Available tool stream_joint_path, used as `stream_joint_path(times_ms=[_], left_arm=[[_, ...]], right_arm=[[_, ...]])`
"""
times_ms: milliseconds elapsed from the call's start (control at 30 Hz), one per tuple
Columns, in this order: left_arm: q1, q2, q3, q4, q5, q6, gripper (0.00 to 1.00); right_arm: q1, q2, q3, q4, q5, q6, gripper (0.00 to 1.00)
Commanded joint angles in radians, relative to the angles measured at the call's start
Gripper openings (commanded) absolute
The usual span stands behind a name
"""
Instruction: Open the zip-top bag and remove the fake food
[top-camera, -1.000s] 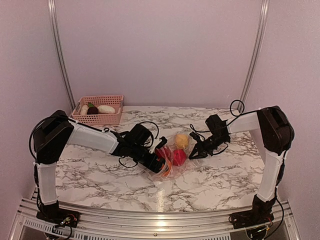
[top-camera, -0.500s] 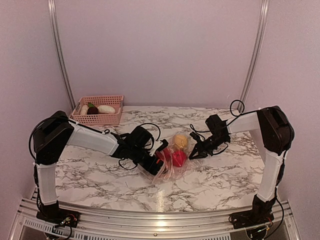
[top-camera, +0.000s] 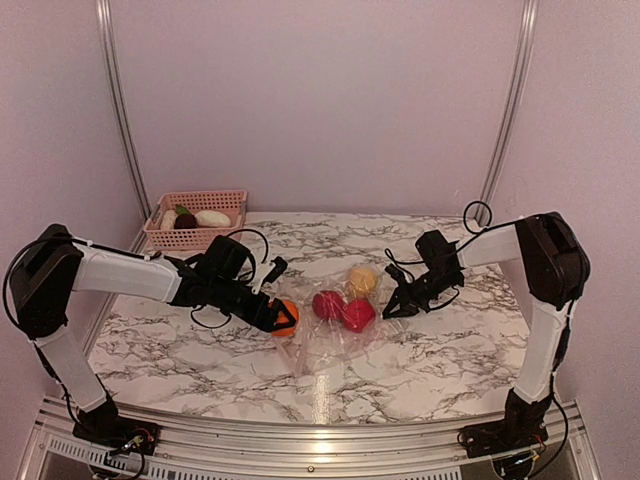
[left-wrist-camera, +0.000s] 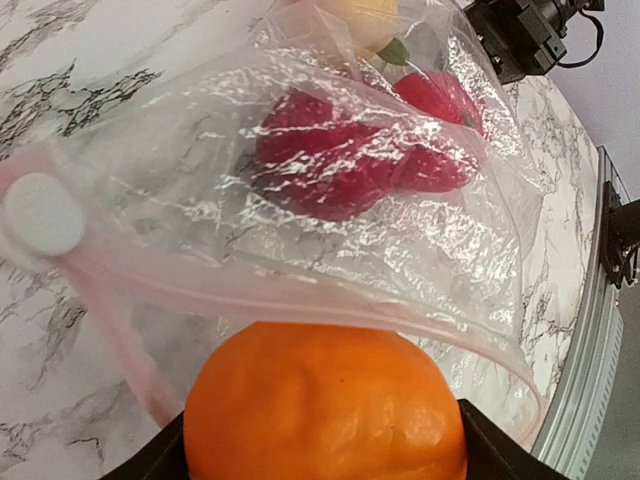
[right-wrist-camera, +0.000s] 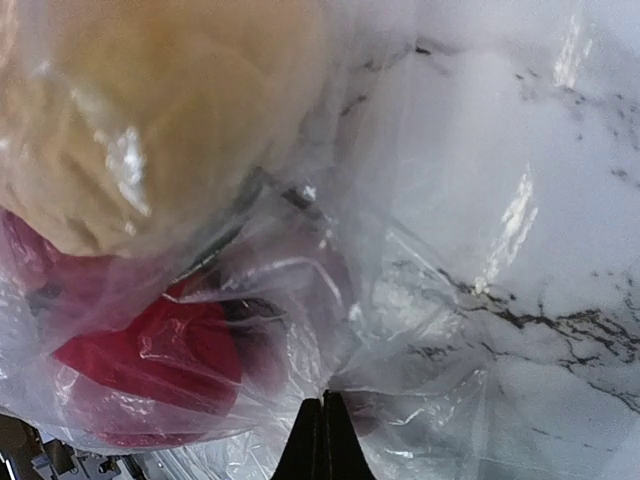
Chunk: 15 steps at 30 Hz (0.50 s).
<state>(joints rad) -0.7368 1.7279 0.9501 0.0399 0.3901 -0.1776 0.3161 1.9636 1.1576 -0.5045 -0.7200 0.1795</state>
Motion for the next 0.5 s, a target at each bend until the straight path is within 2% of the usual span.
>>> stream_joint_path(times_ms=[0, 200, 467], left_arm=[[0.103, -0.106, -0.041, -0.002, 0.063, -0.022, 0.64], [0.292, -0.149, 0.035, 0.005, 0.081, -0.086, 0.64], [0.484, 0.043, 0.393, -0.092, -0.068, -0.183, 0.65]], right_arm=[[-0.015, -0.022, -0.021, 0.026, 0.006, 0.013, 0.0], [-0.018, -0.043, -0.043, 0.067, -0.02, 0.034, 0.0], [-0.017, -0.078, -0.06, 0.097, -0.037, 0.057, 0.0]])
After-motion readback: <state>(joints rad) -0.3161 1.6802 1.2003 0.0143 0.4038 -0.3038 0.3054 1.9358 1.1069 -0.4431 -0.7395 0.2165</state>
